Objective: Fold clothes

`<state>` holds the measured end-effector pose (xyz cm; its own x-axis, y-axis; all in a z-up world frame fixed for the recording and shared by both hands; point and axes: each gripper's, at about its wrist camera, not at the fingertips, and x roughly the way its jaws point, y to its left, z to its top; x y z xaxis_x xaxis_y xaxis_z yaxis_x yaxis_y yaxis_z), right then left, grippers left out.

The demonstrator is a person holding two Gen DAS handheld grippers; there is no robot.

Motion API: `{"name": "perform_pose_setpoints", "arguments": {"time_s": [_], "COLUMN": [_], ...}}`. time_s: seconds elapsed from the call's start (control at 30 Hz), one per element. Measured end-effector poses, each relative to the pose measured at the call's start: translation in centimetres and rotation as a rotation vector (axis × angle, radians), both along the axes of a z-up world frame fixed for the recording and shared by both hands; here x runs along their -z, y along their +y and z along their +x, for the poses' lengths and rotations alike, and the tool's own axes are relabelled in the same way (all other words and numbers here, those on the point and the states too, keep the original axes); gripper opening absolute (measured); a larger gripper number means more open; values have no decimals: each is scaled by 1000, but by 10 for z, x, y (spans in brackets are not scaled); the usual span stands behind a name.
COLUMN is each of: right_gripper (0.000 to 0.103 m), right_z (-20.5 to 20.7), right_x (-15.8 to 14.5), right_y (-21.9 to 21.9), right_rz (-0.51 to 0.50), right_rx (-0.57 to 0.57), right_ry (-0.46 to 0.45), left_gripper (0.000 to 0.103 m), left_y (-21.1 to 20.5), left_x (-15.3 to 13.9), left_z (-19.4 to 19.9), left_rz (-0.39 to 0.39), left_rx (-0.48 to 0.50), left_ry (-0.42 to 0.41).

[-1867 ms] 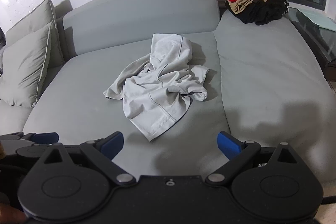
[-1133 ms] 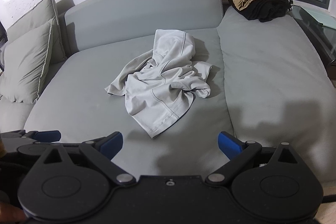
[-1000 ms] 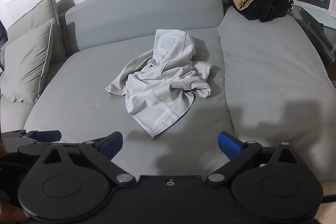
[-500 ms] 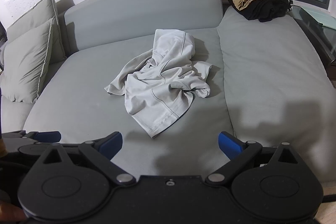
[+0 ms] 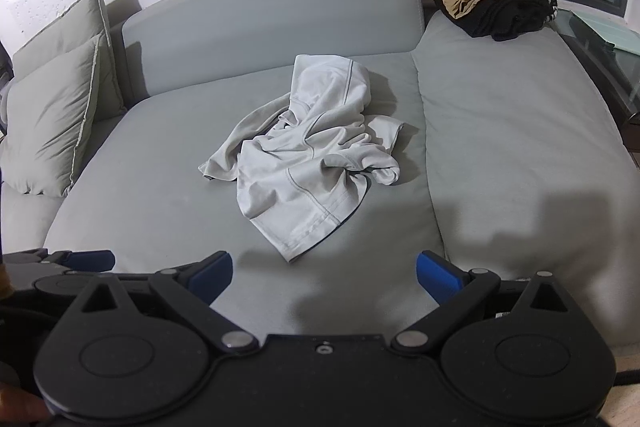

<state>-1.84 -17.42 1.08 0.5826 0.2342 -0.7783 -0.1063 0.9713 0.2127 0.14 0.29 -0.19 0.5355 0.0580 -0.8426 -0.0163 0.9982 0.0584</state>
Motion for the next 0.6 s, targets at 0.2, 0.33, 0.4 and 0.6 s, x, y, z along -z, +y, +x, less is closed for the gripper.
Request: {"name": "perform_pose_setpoints", "arguments": {"time_s": [0.2,0.33,0.4,0.6], "right_gripper": [100,100,100,100], "right_z": [0,0,0,2], "right_x": [0,0,1,3], "right_y": [0,-1,-1,-3], "right_rz": [0,2,4,7], "right_rx": [-1,1,3,10], "right_ry": [1,4,6,11], "left_gripper": [101,101,101,101], "left_y": [1,1,2,10], "left_x": [1,2,2,8], "left_z": [0,1,1,6], "left_rz": [0,1,0,3], "left_rx": [-1,-2,-4,-35], "left_ry": [2,6,7,24]}}
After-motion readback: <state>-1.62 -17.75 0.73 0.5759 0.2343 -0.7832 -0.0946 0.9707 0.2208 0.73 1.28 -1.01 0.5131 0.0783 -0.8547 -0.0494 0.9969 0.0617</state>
